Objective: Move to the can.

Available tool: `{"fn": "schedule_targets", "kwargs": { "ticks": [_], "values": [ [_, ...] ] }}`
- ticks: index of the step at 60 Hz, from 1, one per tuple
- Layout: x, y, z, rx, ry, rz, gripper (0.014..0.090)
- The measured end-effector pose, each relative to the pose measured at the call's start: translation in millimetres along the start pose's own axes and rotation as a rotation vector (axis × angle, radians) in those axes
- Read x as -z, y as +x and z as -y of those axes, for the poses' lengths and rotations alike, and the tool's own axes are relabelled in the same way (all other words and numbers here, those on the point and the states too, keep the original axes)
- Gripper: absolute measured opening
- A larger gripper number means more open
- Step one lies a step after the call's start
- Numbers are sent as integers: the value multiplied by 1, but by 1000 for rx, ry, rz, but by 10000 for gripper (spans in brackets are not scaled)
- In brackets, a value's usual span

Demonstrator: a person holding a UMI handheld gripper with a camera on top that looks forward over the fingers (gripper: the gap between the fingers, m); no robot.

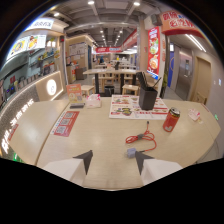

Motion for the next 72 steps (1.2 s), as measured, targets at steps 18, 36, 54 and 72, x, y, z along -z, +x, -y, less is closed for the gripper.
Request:
{"fn": "schedule_targets", "kwargs": {
  "ticks": [18,36,54,72],
  "values": [
    [16,54,-16,-11,-16,-11,841],
    [7,175,-36,3,-68,-87,842],
    [-61,253,-17,40,-74,-61,842],
    [-140,282,17,62,-47,-33,842]
  ]
}}
